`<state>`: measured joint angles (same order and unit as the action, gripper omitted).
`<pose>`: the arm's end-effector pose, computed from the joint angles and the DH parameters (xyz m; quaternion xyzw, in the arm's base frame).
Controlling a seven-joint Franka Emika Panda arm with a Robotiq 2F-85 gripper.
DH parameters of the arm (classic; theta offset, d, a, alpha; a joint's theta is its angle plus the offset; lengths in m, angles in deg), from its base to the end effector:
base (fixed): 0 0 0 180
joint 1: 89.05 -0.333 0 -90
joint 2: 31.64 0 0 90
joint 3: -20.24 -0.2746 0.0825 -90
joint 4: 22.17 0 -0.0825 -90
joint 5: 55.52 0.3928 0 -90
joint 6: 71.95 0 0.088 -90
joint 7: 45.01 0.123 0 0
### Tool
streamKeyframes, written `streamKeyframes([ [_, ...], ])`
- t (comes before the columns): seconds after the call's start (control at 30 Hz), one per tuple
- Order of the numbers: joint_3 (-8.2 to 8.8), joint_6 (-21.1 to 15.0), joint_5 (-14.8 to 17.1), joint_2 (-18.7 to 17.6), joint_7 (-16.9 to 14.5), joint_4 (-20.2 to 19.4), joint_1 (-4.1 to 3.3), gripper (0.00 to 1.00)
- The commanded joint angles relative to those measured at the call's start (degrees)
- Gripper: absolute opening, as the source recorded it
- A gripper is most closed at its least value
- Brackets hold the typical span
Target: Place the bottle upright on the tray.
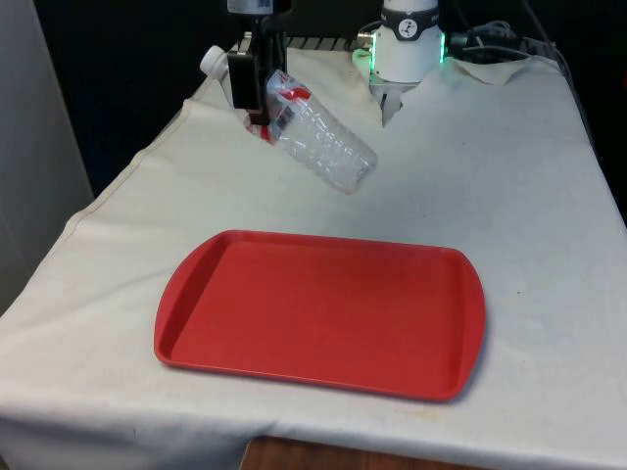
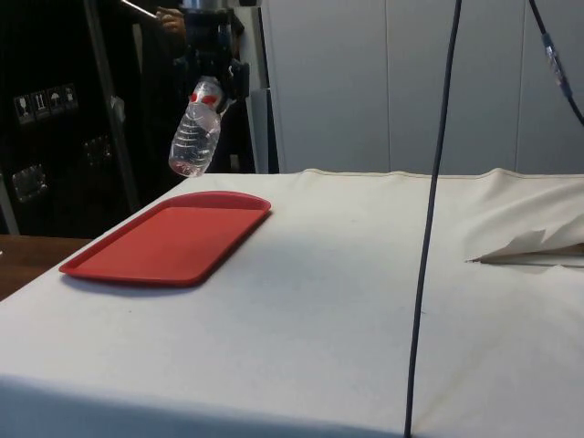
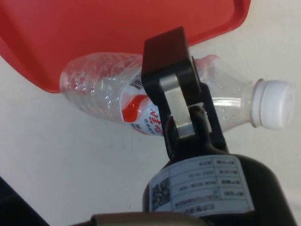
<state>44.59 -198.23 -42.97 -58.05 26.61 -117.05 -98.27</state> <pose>0.6592 -0.1426 0.3175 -0.7020 0.7091 -0.0577 0.0327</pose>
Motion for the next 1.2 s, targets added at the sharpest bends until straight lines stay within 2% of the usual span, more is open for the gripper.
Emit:
streamKeyframes([
  [0.0, 0.29, -0.3, -0.7, -0.4, 1.1, 0.5, -0.4, 0.12],
  [0.17, -0.17, -0.3, -2.8, -1.3, 3.1, 1.9, -0.46, 0.12],
  [0.2, -0.52, 0.0, -2.6, -1.0, 2.3, 1.7, -0.06, 0.12],
  [0.23, -0.23, -0.3, -3.2, -1.5, 3.4, 2.2, -0.46, 0.12],
  [0.47, -0.57, -0.2, -6.1, -3.0, 6.0, 4.4, -0.57, 0.12],
  [0.5, -0.92, 0.0, -5.6, -2.6, 5.0, 4.0, -0.17, 0.12],
  [0.53, -0.63, -0.1, -6.5, -3.3, 6.4, 4.8, -0.57, 0.12],
  [0.57, -0.69, -0.1, -6.9, -3.4, 6.6, 5.0, -0.63, 0.12],
  [0.77, -0.92, 0.1, -9.5, -4.8, 8.8, 7.0, -0.74, 0.12],
  [0.8, -1.26, 0.1, -9.1, -4.5, 7.8, 6.6, -0.34, 0.12],
  [0.83, -0.92, 0.1, -9.9, -5.0, 9.1, 7.3, -0.74, 0.12],
  [1.1, -1.49, 0.1, -12.0, -6.5, 10.7, 9.4, -0.92, 0.12],
  [1.13, -1.66, 0.2, -11.9, -6.3, 10.0, 9.2, -0.63, 0.12],
  [1.17, -1.66, 0.1, -12.0, -6.7, 10.7, 9.7, -0.86, 0.12],
])
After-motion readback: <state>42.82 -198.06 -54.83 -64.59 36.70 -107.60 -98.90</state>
